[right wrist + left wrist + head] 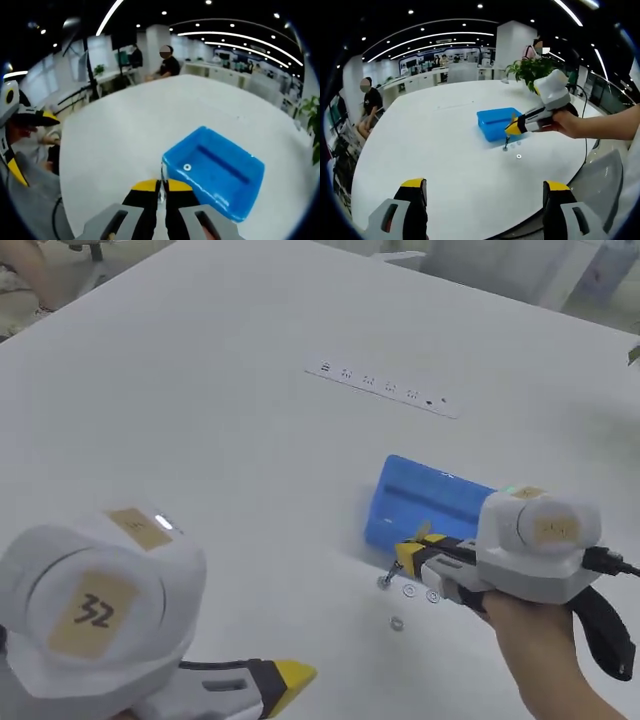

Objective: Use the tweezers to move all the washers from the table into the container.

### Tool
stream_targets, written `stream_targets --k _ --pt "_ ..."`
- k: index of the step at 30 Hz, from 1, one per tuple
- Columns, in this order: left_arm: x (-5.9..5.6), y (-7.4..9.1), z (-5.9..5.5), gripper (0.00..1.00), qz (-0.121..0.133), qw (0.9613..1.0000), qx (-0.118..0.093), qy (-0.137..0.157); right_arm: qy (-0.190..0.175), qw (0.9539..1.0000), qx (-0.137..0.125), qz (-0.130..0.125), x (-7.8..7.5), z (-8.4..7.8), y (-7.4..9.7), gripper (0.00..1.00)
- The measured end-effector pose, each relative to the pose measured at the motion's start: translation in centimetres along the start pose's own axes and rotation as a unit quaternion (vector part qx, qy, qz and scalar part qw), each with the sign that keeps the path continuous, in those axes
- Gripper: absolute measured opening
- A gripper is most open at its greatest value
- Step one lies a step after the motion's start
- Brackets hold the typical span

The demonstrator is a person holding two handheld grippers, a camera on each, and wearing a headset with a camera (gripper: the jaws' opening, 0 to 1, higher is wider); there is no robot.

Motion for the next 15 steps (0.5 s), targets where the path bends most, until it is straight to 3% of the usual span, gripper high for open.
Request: stream_targets --k 5,15 --pt "-0.2 0.0 0.2 0.99 -0.003 1.0 -0.001 -0.006 -0.006 0.9999 -0.016 0.0 -0.4 0.9 1.0 0.0" --pt "-0.8 -0.2 0.0 0.99 -0.018 0.9997 0.008 -0.012 -0.069 0.9955 -0.065 0.005 -1.6 3.3 3.2 0.0"
Point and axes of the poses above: the centre of the closed fingertips' face, and the gripper's own axes: y roughly backward along the fingers, x roughly to its left, z roughly out of its top, the point moved 7 cm from there along y, roughly backward along the fingers, and after that the axes turned 7 degrees about y, right-handed, at the moved point
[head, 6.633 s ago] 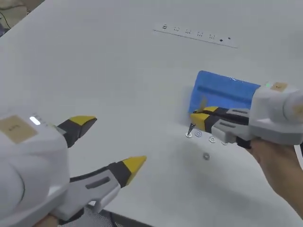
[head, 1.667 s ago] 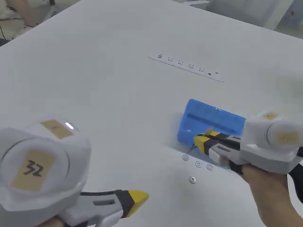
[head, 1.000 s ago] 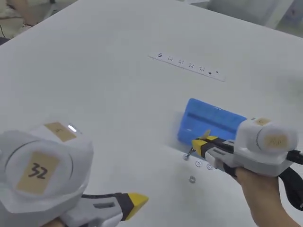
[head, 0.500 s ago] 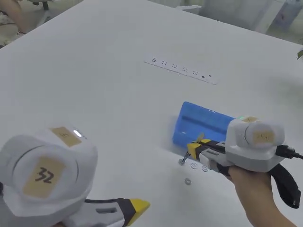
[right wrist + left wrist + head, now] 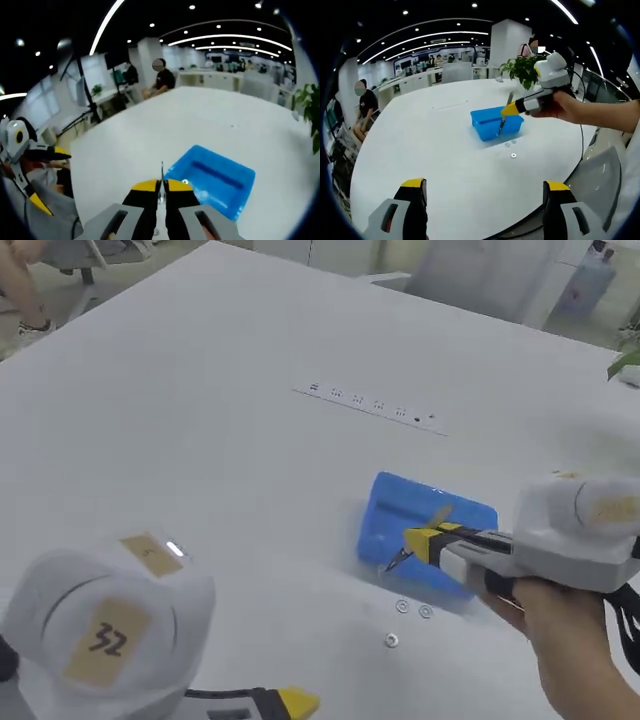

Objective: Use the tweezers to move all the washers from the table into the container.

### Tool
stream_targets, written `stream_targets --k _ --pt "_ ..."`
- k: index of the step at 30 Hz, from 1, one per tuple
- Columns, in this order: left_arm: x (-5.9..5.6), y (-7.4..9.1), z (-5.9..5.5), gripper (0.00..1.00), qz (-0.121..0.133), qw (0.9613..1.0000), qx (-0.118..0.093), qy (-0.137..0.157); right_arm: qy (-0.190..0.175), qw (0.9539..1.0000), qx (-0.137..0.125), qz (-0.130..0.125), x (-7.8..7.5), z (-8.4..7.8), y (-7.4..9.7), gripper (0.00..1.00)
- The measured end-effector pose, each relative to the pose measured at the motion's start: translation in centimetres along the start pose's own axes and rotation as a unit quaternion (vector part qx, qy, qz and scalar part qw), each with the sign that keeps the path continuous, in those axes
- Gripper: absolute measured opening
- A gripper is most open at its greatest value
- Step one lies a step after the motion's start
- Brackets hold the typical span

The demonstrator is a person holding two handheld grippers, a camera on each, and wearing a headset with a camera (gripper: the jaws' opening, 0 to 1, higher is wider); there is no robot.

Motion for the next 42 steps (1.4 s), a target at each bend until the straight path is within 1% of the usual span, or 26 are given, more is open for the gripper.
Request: stream_targets --k 3,4,5,10,11,14,15,20,25,28,29,31,34,36,38,42 --pt "-0.1 -0.1 0.0 0.99 -0.002 1.0 0.002 -0.004 -0.001 0.9998 -0.015 -0.012 -0.7 1.0 0.3 0.0" --pt "-0.1 -0.1 0.0 0.99 -0.002 1.0 0.003 -0.005 -0.008 0.9995 -0.026 -0.014 -0.9 1.4 0.3 0.0" --pt "-0.1 -0.1 0.0 0.99 -0.002 1.0 0.003 -0.006 -0.011 0.9993 -0.031 -0.017 -1.1 1.6 0.3 0.0" --pt "0.0 -0.3 0.0 0.99 0.0 0.9999 0.007 -0.012 -0.028 0.9977 -0.043 -0.043 -2.8 1.7 -0.6 0.0" --pt "0.1 -0.3 0.0 0.99 0.001 0.9999 0.008 -0.012 -0.025 0.9977 -0.04 -0.049 -3.3 1.8 -0.9 0.0" --pt "0.2 -0.4 -0.1 0.99 0.002 0.9999 0.011 -0.012 -0.024 0.9975 -0.033 -0.057 -3.7 1.4 -1.5 0.01" --pt "0.3 -0.4 -0.2 0.99 0.003 0.9999 0.011 -0.012 -0.028 0.9972 -0.028 -0.064 -4.0 1.1 -1.7 0.01" --pt "0.2 -0.5 -0.5 0.99 0.005 0.9997 0.016 -0.016 -0.019 0.9973 0.002 -0.072 -4.9 -0.4 -3.5 0.01" --pt "0.1 -0.8 -0.8 0.99 0.007 0.9991 0.026 -0.031 -0.017 0.9972 0.008 -0.072 -5.0 -0.7 -4.2 0.01" --pt "0.0 -0.8 -0.9 0.99 0.004 0.9992 0.028 -0.03 -0.007 0.997 0.015 -0.075 -5.0 -0.8 -4.7 0.01" --pt "0.0 -0.8 -0.9 0.99 0.004 0.9992 0.028 -0.029 -0.002 0.9971 0.017 -0.074 -4.9 -0.9 -5.1 0.01" --pt "0.0 -0.8 -0.9 0.99 0.004 0.9993 0.026 -0.026 0.003 0.9969 0.029 -0.074 -5.0 -1.1 -5.4 0.01" --pt "0.0 -0.7 -0.9 0.99 0.004 0.9995 0.024 -0.019 0.002 0.9969 0.029 -0.073 -5.1 -1.5 -5.9 0.01" --pt "0.0 -0.7 -1.0 0.99 0.004 0.9995 0.026 -0.017 0.011 0.9965 0.029 -0.078 -5.1 -1.4 -5.9 0.01" --pt "0.1 -0.7 -1.1 0.99 0.005 0.9995 0.026 -0.018 0.017 0.9963 0.029 -0.079 -5.1 -1.7 -6.0 0.01" --pt "0.1 -0.8 -1.1 0.99 0.004 0.9995 0.027 -0.016 0.042 0.9956 0.034 -0.077 -4.5 -1.7 -5.9 0.01"
Point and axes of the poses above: the centre of the closed fingertips' face, and the gripper's own axes: y roughly backward along the fingers, x roughly to its left, z roughly out of its top, the point moved 7 cm from there along y, roughly backward along the fingers, and after that the axes turned 7 degrees about y, right-handed, at the moved point
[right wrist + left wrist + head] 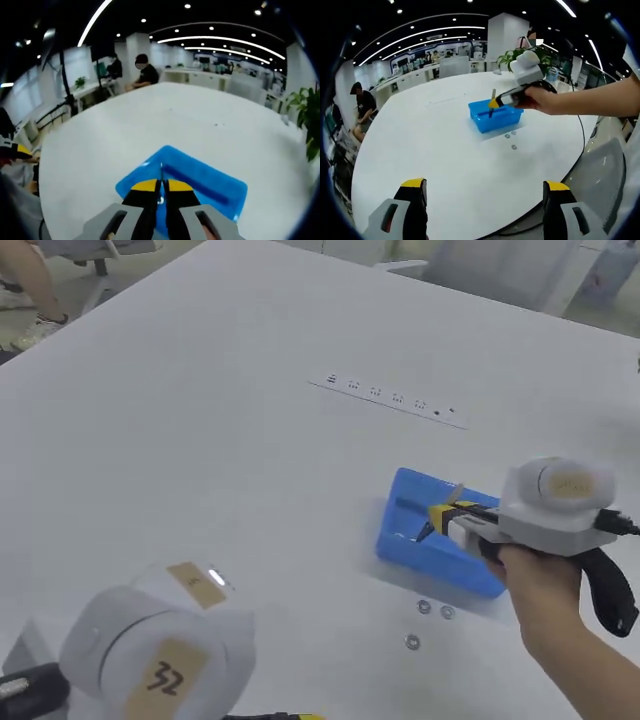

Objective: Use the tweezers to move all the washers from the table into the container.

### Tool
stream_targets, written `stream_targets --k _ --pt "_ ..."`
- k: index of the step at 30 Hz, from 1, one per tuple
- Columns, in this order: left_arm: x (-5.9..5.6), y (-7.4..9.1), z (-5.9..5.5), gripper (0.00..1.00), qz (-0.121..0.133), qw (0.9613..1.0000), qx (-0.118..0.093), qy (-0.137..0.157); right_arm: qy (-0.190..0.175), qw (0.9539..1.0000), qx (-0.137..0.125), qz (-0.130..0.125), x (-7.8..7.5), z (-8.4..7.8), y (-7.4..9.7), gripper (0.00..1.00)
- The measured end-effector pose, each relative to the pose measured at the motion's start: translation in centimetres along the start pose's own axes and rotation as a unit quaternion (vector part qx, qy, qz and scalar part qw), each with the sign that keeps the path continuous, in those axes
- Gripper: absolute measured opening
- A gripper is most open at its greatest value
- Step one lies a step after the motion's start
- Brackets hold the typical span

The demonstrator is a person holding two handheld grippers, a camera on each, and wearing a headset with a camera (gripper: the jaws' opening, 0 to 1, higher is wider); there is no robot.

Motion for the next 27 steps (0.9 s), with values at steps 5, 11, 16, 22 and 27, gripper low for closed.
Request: stream_targets --k 5,11,16,22,27 --pt "-0.2 -0.1 0.1 0.99 -0.003 1.0 -0.001 -0.004 0.003 1.0 0.0 0.0 0.1 0.1 0.0 0.02" --pt "-0.2 0.0 0.2 0.99 -0.004 1.0 -0.004 -0.003 -0.002 1.0 0.001 0.0 0.0 0.0 0.4 0.02" --pt "-0.3 0.1 0.3 0.99 -0.004 1.0 -0.006 -0.004 -0.003 0.9999 -0.015 0.0 0.2 0.6 1.5 0.03" --pt "-0.3 0.1 0.4 0.99 -0.005 0.9999 -0.011 -0.005 0.001 0.999 -0.045 0.0 0.8 1.5 4.6 0.02" --pt "-0.3 0.1 0.3 0.99 -0.012 0.9998 -0.014 0.001 0.011 0.9981 -0.061 0.0 1.7 1.9 6.9 0.02"
Point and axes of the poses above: the centre of the closed fingertips' face, and the gripper's own axes: y roughly backward along the fingers, x roughly to its left, z roughly out of its top, the point moved 7 cm from there along y, roughly backward along the fingers, and after that the axes turned 7 degrees about y, right-handed, at the moved point
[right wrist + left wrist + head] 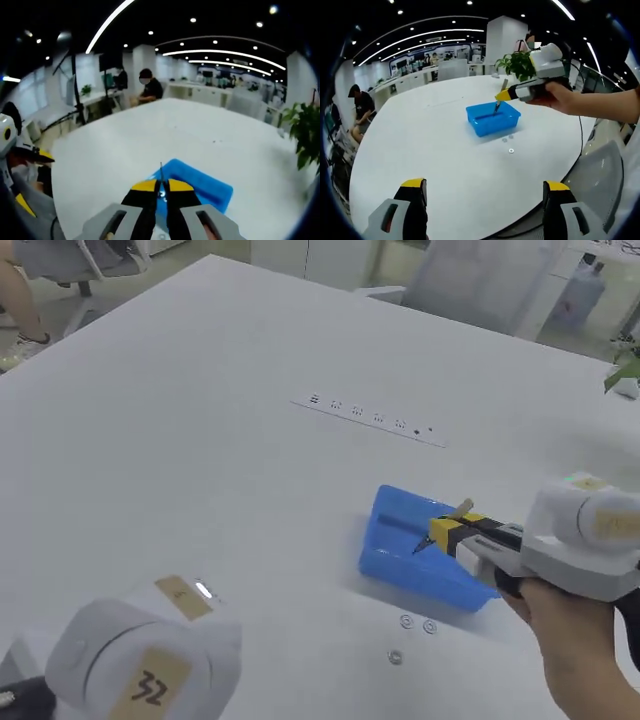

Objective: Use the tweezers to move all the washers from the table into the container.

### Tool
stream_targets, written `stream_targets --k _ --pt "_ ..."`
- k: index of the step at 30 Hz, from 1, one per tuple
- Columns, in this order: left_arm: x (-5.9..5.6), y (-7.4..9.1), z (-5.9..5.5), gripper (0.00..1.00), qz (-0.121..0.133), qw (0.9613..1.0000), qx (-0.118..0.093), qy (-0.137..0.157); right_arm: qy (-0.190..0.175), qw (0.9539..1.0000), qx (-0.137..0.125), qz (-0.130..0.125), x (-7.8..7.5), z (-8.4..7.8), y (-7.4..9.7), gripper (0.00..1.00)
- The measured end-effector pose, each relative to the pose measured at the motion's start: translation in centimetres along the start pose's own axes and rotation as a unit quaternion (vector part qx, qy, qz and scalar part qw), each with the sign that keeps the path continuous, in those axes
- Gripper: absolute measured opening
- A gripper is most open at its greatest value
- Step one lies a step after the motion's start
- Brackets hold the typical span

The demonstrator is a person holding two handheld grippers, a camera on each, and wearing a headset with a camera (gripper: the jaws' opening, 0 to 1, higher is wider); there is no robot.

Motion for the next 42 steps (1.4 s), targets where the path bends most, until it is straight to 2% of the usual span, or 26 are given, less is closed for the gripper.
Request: stream_targets --k 4,10,15,22,29,38,39,42 --pt "0.0 0.1 0.0 0.99 0.0 1.0 -0.003 0.003 -0.013 0.9998 -0.015 0.002 0.9 0.3 1.7 0.02" --pt "0.0 0.0 0.0 0.98 0.001 1.0 -0.001 -0.001 -0.01 0.9999 -0.003 0.008 2.3 -1.0 2.6 0.02" --pt "-0.1 0.0 0.0 0.98 -0.002 1.0 -0.001 -0.002 -0.021 0.9991 0.028 0.023 2.8 -3.5 1.8 0.02" --pt "0.1 0.1 0.1 0.98 0.003 1.0 -0.004 -0.001 -0.024 0.998 0.053 0.027 3.1 -5.2 0.5 0.02" --pt "0.0 0.0 -0.1 0.98 0.003 1.0 0.001 -0.003 -0.03 0.9974 0.058 0.029 2.6 -5.7 -0.2 0.02" --pt "0.0 0.0 -0.1 0.97 0.003 1.0 0.005 -0.004 -0.028 0.9968 0.069 0.029 2.8 -6.3 -0.2 0.02" --pt "0.0 -0.1 -0.2 0.97 0.003 1.0 0.005 -0.005 -0.022 0.9977 0.059 0.025 2.8 -6.2 -0.1 0.02" --pt "0.0 0.0 -0.1 0.97 0.003 1.0 0.006 -0.006 -0.019 0.9977 0.059 0.027 2.9 -6.3 -0.1 0.02"
Point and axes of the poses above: the centre of the closed fingertips' face, and the gripper's own axes: y roughly backward along the fingers, x roughly to its left, z roughly out of its top, the point moved 7 cm from there along y, roughly backward along the fingers, and after that the axes turned 7 degrees about y, right-handed, at the moved point
